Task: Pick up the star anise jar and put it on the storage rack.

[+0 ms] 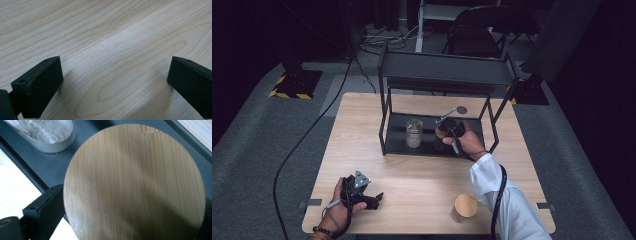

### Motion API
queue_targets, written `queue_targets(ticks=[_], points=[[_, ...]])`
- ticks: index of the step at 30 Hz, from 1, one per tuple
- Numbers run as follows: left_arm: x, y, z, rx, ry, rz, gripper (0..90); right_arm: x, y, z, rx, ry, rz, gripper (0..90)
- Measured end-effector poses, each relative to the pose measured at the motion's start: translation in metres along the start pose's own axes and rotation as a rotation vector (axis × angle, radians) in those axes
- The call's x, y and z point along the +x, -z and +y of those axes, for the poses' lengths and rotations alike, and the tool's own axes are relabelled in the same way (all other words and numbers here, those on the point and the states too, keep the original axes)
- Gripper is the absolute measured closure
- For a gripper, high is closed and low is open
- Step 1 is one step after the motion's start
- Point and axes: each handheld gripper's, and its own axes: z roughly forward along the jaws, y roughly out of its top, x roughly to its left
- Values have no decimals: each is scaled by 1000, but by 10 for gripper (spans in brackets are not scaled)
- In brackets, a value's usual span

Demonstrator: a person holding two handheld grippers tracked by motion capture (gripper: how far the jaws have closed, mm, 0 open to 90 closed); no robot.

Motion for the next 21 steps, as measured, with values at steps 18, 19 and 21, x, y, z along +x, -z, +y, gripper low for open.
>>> queue_targets(ticks=[18, 19, 21], points=[[0, 0, 0, 1, 1, 0, 0, -1, 16, -2, -77, 32, -20, 48], [0, 0, 0, 1, 1, 0, 0, -1, 17, -2, -82, 32, -23, 47], [0, 0, 0, 1, 1, 0, 0, -1, 17, -3, -96, 47, -22, 47]])
